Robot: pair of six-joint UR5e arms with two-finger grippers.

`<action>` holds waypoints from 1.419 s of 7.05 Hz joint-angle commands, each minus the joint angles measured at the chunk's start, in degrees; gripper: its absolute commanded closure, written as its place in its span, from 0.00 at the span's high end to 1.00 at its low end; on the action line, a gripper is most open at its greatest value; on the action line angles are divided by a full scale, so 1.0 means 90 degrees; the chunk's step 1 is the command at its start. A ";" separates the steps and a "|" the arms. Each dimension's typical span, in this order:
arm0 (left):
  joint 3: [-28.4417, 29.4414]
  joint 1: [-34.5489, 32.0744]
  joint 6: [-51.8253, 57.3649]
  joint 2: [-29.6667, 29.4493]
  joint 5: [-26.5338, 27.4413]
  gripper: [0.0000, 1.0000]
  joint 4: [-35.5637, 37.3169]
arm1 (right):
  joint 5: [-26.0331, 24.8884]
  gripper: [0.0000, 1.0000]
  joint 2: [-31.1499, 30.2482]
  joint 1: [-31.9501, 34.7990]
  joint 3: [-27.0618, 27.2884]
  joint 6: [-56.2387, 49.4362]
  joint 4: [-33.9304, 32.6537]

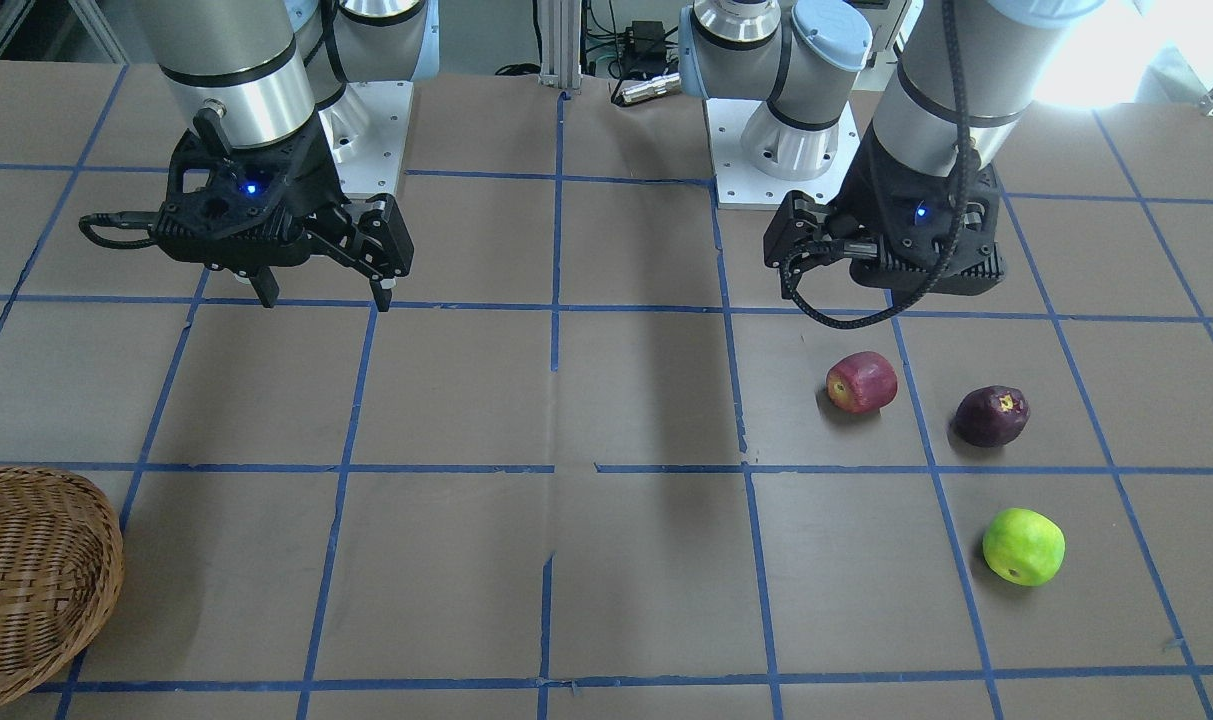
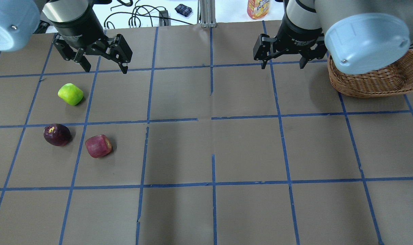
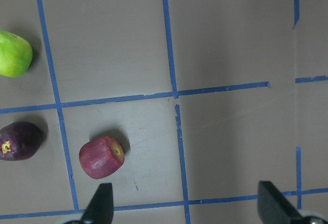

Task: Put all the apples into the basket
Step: 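Move the left gripper down toward the red apple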

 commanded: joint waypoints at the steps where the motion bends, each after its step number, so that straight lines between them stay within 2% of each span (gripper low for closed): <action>1: -0.0019 0.0008 0.0000 -0.0061 -0.0026 1.00 -0.0030 | -0.0026 1.00 -0.0045 0.0000 0.0010 -0.0029 0.0020; 7: -0.0302 0.0378 0.0107 -0.0051 0.0032 1.00 -0.0029 | -0.0027 1.00 -0.0045 0.0000 0.0010 -0.0029 0.0020; 10: -0.0312 0.0593 0.0195 -0.0051 -0.0144 1.00 -0.0068 | 0.0013 1.00 -0.0045 -0.0010 0.0010 -0.0029 0.0020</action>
